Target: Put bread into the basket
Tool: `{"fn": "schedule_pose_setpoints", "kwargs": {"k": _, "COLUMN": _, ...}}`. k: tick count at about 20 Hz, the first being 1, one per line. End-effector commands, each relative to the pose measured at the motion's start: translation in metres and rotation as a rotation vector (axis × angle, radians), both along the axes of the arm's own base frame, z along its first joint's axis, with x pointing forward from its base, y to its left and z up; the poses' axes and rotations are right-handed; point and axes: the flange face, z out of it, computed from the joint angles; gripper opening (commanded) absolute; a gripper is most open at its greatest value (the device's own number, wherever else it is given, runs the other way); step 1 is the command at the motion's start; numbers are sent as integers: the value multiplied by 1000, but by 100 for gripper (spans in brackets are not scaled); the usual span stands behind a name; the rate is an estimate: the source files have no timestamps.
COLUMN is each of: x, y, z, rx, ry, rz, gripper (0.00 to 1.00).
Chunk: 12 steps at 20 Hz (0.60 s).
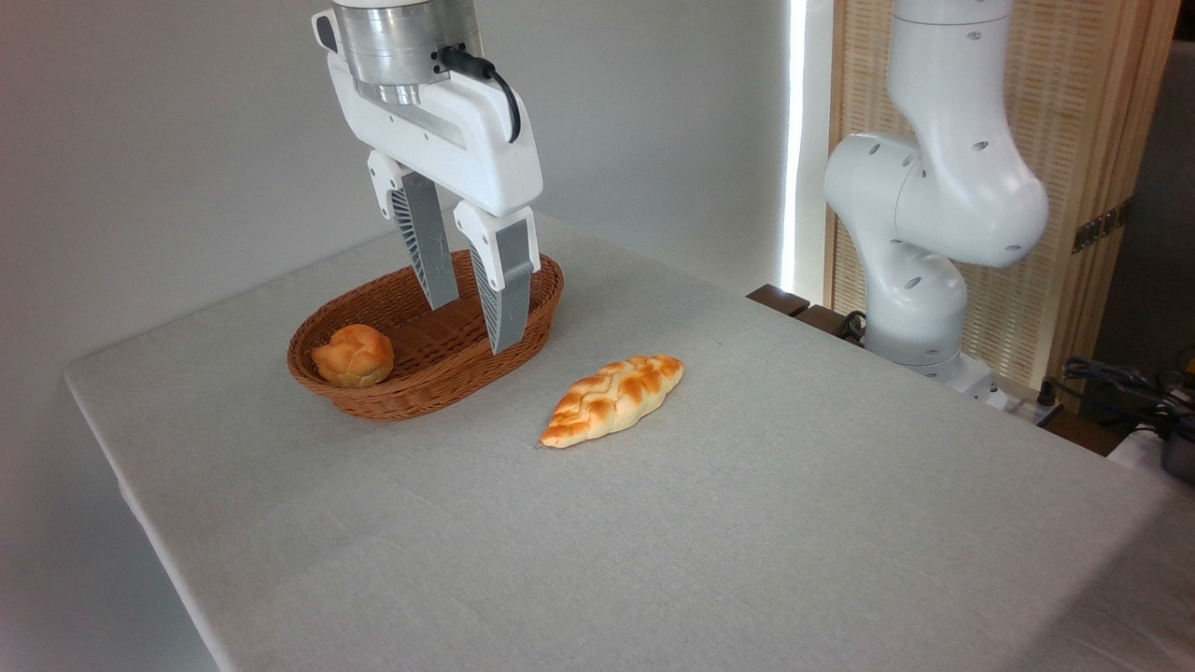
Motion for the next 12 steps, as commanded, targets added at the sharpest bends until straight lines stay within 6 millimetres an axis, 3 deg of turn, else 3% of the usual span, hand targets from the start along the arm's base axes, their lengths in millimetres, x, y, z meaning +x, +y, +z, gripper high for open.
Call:
{"fn": "schedule_pose_setpoints", "kwargs": {"k": 1, "x": 2, "y": 5, "z": 5, "rx": 4, "ry": -12, "rz": -12, "gripper": 100}}
{"fn": "schedule_pose_setpoints", "kwargs": {"k": 12, "x": 0, "y": 6, "z": 7, "rx": 47, "ry": -18, "rz": -10, "gripper": 100}}
